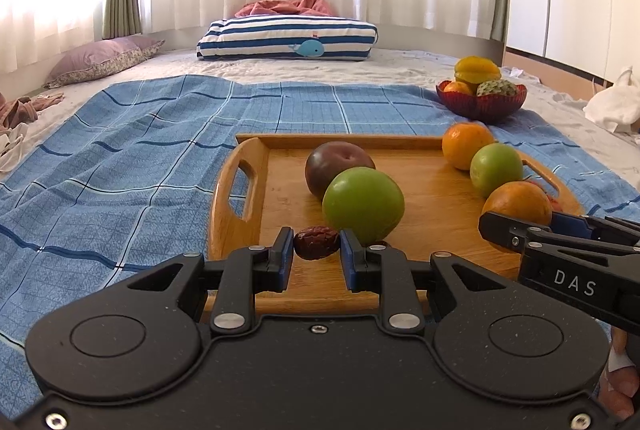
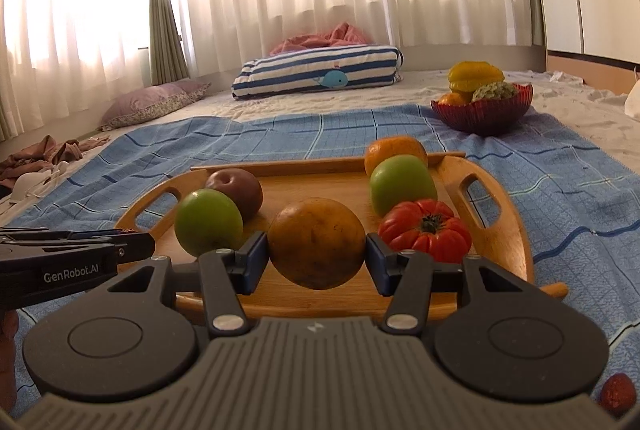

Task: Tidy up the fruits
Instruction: 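Lift the date and brown round fruit over the wooden tray, then lower the date and brown fruit onto the tray and open both tools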

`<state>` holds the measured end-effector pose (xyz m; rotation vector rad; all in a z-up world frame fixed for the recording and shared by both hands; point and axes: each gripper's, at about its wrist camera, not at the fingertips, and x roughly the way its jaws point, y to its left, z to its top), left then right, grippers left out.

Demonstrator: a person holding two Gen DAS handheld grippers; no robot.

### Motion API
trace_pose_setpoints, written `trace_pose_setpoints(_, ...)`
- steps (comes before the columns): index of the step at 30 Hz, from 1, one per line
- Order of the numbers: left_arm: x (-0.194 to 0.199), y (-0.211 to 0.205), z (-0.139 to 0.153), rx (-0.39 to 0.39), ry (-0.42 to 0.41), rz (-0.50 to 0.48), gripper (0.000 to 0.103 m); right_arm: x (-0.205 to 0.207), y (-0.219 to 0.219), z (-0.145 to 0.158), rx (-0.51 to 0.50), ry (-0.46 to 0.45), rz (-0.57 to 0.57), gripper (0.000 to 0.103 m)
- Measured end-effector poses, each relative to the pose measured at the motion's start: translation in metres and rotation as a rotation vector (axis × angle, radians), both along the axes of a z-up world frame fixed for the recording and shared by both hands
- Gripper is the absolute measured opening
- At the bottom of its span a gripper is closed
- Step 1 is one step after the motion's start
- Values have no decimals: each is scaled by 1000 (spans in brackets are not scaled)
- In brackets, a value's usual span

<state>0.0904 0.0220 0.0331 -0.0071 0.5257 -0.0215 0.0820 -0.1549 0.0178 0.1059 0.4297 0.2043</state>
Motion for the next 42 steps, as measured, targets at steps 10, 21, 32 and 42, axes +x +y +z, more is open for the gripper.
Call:
trace_pose_setpoints(10, 10, -1, -14, 12, 32, 6, 24, 7, 0, -9, 13, 43, 0, 56)
trace_pose_setpoints(21, 15, -1, -20, 13, 48, 12, 24, 6, 2, -13, 6, 45, -3, 57)
trace_pose_setpoints(32, 16, -1, -25, 8, 59, 12, 24, 2, 1, -18, 13, 28, 0, 58)
trace_pose_setpoints(42, 14, 0, -24, 12, 48, 14, 56, -7, -14, -21, 125, -18, 15, 87)
